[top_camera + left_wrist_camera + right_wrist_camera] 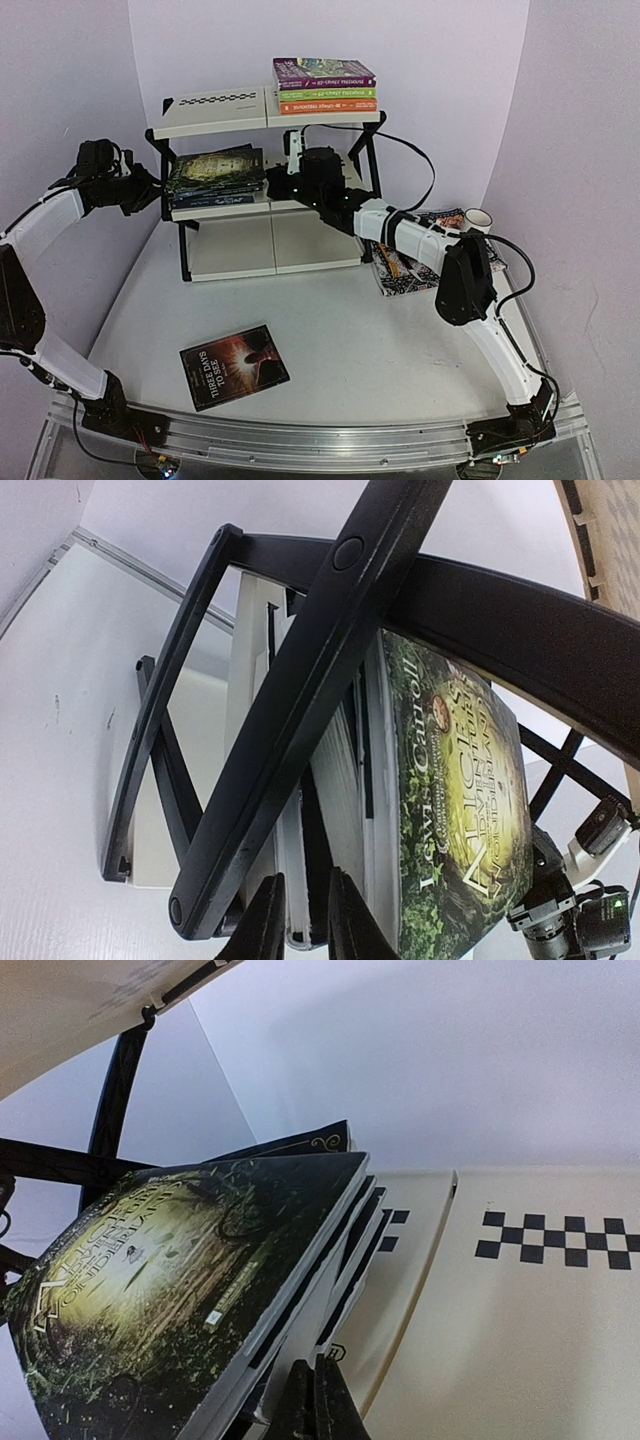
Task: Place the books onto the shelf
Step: Adjust the book pile on the shelf.
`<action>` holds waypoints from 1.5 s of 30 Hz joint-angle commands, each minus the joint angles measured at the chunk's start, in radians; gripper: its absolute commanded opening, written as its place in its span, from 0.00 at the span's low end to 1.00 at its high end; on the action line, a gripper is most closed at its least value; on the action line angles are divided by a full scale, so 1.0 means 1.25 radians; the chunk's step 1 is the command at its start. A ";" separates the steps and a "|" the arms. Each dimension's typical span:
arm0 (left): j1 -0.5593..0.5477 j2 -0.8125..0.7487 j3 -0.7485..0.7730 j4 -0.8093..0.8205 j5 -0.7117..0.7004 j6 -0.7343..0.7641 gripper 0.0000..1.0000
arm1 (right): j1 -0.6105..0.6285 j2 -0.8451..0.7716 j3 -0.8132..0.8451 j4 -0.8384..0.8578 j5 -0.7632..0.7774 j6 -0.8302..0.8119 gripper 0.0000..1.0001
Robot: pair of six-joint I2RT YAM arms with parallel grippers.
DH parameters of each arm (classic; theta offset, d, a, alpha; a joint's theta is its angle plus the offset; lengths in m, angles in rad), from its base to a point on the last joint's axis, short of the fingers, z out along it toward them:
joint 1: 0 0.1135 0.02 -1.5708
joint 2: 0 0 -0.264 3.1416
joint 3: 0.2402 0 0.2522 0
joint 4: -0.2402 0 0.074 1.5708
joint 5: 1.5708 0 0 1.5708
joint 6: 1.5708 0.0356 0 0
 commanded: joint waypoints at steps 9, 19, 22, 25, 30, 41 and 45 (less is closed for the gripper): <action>-0.002 0.020 0.075 0.016 0.021 -0.006 0.17 | 0.017 -0.023 0.001 0.109 -0.167 0.001 0.00; -0.002 0.013 0.057 0.016 0.018 -0.029 0.17 | 0.030 -0.061 -0.069 0.127 -0.178 0.014 0.00; -0.002 0.006 0.048 0.016 0.021 -0.035 0.17 | 0.035 -0.077 -0.090 0.134 -0.180 0.015 0.00; -0.002 0.001 0.043 0.016 0.017 -0.036 0.17 | 0.040 -0.095 -0.113 0.143 -0.180 0.014 0.00; -0.002 -0.008 0.040 0.016 0.014 -0.036 0.17 | 0.044 -0.127 -0.157 0.154 -0.170 0.009 0.00; 0.008 -0.062 0.046 -0.041 -0.094 0.011 0.24 | 0.038 -0.220 -0.243 0.080 0.039 -0.041 0.00; 0.012 -0.085 0.041 -0.061 -0.118 0.023 0.27 | 0.038 -0.265 -0.295 0.073 0.060 -0.050 0.01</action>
